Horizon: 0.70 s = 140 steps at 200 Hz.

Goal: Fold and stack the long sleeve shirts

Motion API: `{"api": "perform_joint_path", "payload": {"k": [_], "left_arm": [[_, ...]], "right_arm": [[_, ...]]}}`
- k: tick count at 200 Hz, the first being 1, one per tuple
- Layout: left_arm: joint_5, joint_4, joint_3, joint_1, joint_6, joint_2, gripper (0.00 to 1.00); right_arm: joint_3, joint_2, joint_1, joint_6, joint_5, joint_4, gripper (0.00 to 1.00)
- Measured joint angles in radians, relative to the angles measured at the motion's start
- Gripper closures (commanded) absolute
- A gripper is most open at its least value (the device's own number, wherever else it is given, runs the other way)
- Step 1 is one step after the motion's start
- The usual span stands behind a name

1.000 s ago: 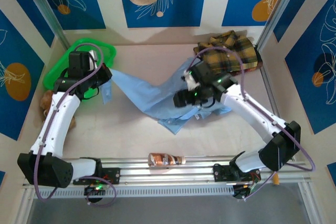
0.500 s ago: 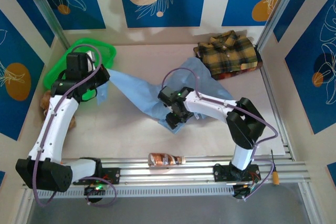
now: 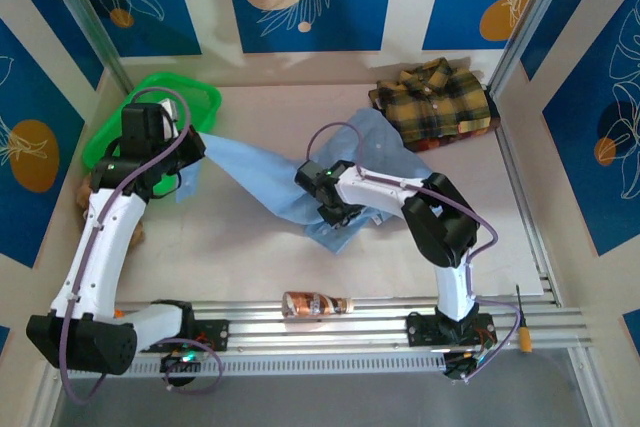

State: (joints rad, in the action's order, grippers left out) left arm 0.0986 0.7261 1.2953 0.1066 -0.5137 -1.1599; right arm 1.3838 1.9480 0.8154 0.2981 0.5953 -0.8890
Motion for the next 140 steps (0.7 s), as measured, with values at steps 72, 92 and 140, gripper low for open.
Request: {"api": "perform_joint_path", "payload": {"k": [72,92,140], "left_arm": [[-0.02,0.081,0.357,-0.035,0.0,-0.075,1.0],[-0.031,0.093,0.553,-0.041,-0.003,-0.123,1.0],[-0.042,0.081,1.178,-0.067,-0.013,-0.33,1.0]], "right_arm": [[0.211,-0.271,-0.004,-0.014,0.008,-0.075,0.95],[0.277,-0.383,-0.004,-0.039,-0.072,-0.089,0.95],[0.611,-0.47,0.007,-0.077,-0.442,-0.138,0.94]]}}
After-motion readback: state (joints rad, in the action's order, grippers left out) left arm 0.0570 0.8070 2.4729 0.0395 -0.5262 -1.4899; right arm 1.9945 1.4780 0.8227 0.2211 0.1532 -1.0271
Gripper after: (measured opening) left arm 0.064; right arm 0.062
